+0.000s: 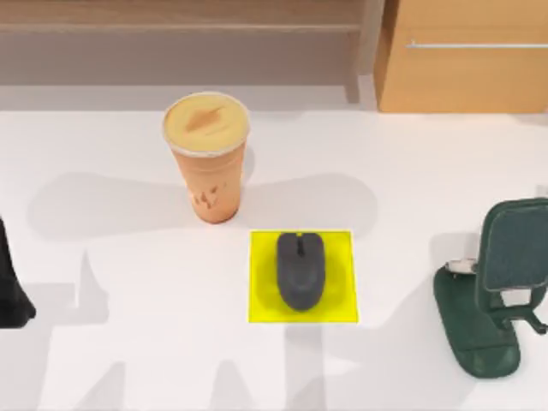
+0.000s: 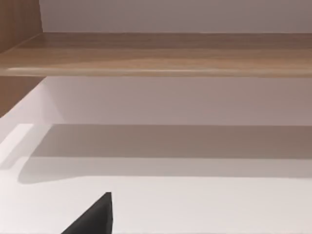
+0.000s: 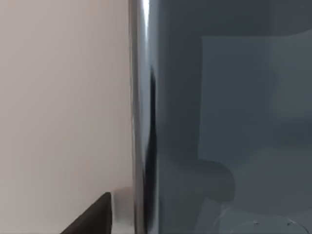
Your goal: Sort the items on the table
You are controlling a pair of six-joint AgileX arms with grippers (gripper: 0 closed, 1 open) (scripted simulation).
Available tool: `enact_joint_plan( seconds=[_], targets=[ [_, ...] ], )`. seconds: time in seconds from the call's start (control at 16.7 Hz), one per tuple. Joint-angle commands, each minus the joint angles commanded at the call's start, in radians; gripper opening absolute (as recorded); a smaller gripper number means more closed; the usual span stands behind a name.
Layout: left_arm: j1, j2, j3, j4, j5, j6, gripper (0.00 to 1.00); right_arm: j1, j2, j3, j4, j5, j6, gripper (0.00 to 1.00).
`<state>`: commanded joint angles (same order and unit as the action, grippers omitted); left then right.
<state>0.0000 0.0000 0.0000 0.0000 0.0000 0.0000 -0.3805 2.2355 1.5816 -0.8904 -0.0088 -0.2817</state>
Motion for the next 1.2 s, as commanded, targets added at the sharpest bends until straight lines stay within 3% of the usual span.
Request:
enact_joint_plan(
  seconds=[0.72, 1.2],
  targets=[
    [0.000, 0.000, 0.000, 0.000, 0.000, 0.000, 1.00, 0.000, 0.000, 0.000, 0.000, 0.000, 0.000, 0.02],
    [0.000, 0.000, 0.000, 0.000, 0.000, 0.000, 1.00, 0.000, 0.000, 0.000, 0.000, 0.000, 0.000, 0.00]
  ],
)
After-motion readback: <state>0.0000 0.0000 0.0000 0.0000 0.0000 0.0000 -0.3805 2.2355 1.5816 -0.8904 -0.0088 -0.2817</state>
